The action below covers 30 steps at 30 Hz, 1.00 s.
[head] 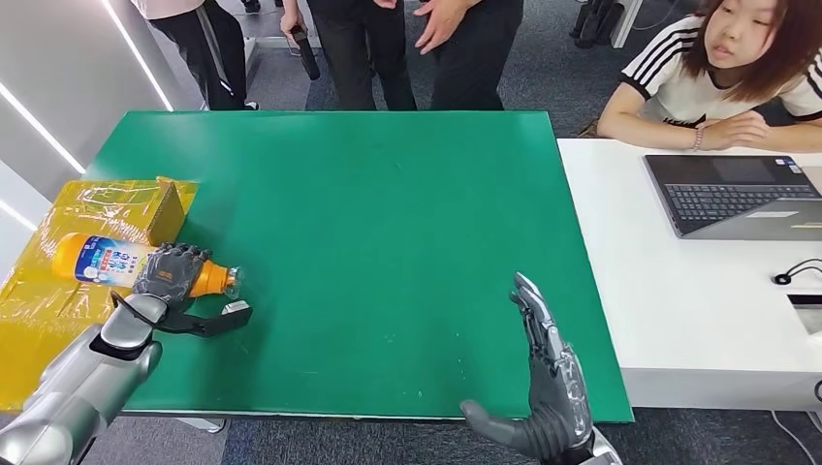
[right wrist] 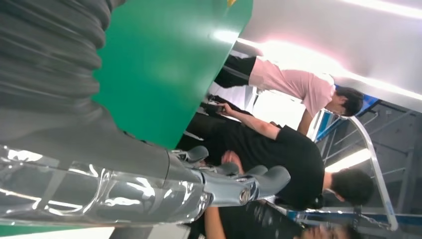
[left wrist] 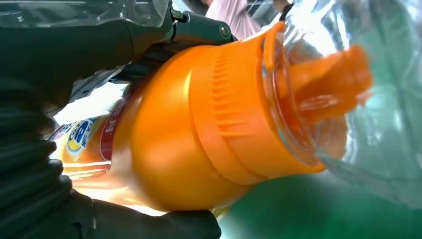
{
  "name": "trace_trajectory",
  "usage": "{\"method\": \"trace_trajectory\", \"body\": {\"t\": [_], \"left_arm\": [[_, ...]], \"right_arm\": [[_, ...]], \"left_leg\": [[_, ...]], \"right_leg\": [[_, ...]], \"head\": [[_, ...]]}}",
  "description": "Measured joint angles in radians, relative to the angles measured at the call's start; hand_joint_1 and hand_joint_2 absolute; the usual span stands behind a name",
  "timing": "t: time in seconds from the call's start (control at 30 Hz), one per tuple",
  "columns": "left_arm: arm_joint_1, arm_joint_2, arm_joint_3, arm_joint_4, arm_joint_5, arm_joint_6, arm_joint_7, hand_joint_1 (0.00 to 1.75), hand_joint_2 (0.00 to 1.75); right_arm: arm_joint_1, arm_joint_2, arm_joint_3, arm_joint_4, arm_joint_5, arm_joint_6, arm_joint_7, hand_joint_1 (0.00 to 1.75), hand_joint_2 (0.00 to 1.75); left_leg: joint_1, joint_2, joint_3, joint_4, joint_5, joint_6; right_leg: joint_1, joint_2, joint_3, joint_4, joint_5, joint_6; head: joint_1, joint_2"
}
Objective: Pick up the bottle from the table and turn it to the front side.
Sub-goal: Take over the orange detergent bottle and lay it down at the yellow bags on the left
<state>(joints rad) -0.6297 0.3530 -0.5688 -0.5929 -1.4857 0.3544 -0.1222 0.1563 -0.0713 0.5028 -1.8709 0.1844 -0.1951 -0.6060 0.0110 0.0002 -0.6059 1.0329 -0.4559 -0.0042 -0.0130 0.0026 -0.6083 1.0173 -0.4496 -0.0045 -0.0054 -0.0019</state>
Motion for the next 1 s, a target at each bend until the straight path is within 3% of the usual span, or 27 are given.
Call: {"method": "trace_trajectory", "body": {"t": [0.17, 0.3, 0.33, 0.8, 1.0], "left_arm": [[-0.040, -0.026, 0.019, 0.059, 0.014, -0.096, 0.007, 1.75, 1.75], [-0.065, -0.041, 0.049, 0.096, 0.060, -0.173, -0.027, 0.07, 1.75], [-0.068, -0.044, 0.058, 0.103, 0.075, -0.191, -0.040, 0.00, 1.75], [-0.075, -0.060, 0.158, 0.127, 0.295, -0.293, -0.220, 0.00, 1.75], [-0.025, -0.081, 0.207, 0.093, 0.504, -0.219, -0.348, 0.00, 1.75]], "right_arm": [[-0.022, 0.022, -0.001, 0.000, 0.016, 0.018, 0.029, 0.00, 1.75], [-0.032, 0.036, -0.001, 0.000, 0.026, 0.031, 0.039, 0.00, 1.75], [-0.033, 0.039, -0.001, 0.000, 0.027, 0.035, 0.040, 0.00, 1.75], [-0.047, 0.060, -0.001, 0.018, 0.033, 0.055, 0.051, 0.00, 1.75], [-0.040, 0.060, -0.001, 0.025, 0.019, 0.042, 0.044, 0.00, 1.75]], "left_leg": [[0.000, 0.000, 0.004, 0.000, 0.000, 0.000], [0.000, 0.000, 0.007, -0.001, 0.000, 0.000], [0.000, 0.000, 0.007, -0.001, 0.000, -0.001], [0.000, -0.001, 0.011, -0.002, 0.001, -0.001], [-0.001, -0.001, 0.011, -0.002, 0.001, -0.001]], "right_leg": [[0.000, -0.001, 0.004, 0.000, 0.000, 0.000], [0.000, 0.000, 0.006, 0.000, 0.000, 0.000], [0.000, 0.000, 0.007, 0.000, 0.000, 0.000], [0.000, -0.002, 0.010, 0.001, -0.001, -0.001], [0.000, -0.002, 0.010, 0.001, -0.001, -0.001]], "head": [[0.000, 0.000], [0.000, 0.000], [0.000, 0.000], [0.000, 0.000], [0.000, 0.000]]}}
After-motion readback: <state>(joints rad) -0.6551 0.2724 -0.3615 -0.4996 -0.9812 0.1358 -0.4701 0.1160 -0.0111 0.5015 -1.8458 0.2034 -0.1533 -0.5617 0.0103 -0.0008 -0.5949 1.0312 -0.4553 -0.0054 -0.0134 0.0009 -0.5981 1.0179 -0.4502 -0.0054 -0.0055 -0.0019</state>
